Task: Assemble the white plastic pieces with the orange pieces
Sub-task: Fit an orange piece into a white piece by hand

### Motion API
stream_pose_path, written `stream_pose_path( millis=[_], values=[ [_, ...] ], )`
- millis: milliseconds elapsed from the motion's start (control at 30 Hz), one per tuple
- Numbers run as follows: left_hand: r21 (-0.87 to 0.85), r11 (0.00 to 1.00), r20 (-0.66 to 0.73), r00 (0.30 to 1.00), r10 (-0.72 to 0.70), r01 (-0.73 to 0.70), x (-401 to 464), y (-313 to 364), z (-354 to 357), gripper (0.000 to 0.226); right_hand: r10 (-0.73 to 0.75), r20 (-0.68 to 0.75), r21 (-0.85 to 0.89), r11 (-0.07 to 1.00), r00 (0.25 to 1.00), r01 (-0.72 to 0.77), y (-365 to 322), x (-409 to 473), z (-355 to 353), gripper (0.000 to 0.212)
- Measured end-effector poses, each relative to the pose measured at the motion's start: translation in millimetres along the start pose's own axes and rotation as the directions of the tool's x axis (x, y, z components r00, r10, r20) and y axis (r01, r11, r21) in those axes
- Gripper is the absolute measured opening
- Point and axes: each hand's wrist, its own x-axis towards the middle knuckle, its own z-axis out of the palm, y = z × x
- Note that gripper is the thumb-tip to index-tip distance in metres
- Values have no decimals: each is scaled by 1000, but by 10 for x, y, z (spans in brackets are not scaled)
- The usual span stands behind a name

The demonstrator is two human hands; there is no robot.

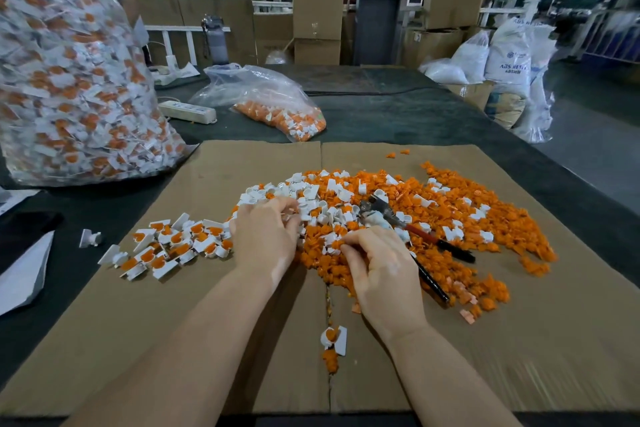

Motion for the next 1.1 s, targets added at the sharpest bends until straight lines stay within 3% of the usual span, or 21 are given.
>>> stream_pose_path(
  millis=[100,233,333,467,700,900,1100],
  values=[
    [53,999,16,1000,-1,0,70,42,40,26,-2,3,-11,1000,1000,2,9,-4,6,5],
    [-10,1000,-12,1000,24,-24,117,77,61,15,5,0,-19,1000,1000,-5,12,-5,7,5],
    [-51,998,-15,1000,20,-21,119,65,64,19,13,0,-25,1000,1000,-13,14,-2,9,5],
    [41,999,58,998,33,-36,114,66,62,32,11,-4,-27,1000,1000,-11,10,-3,12,6],
    [-29,1000,38,999,-3,4,147,106,74,23,17,-7,-46,999,1000,-18,4,0,11,7],
    [39,997,143,988,58,-64,211,140,79,32,4,-2,-52,999,1000,-4,0,3,8,7],
    [-216,974,34,996,78,-69,181,216,29,27,7,4,-51,999,1000,-7,1,1,2,6]
  ],
)
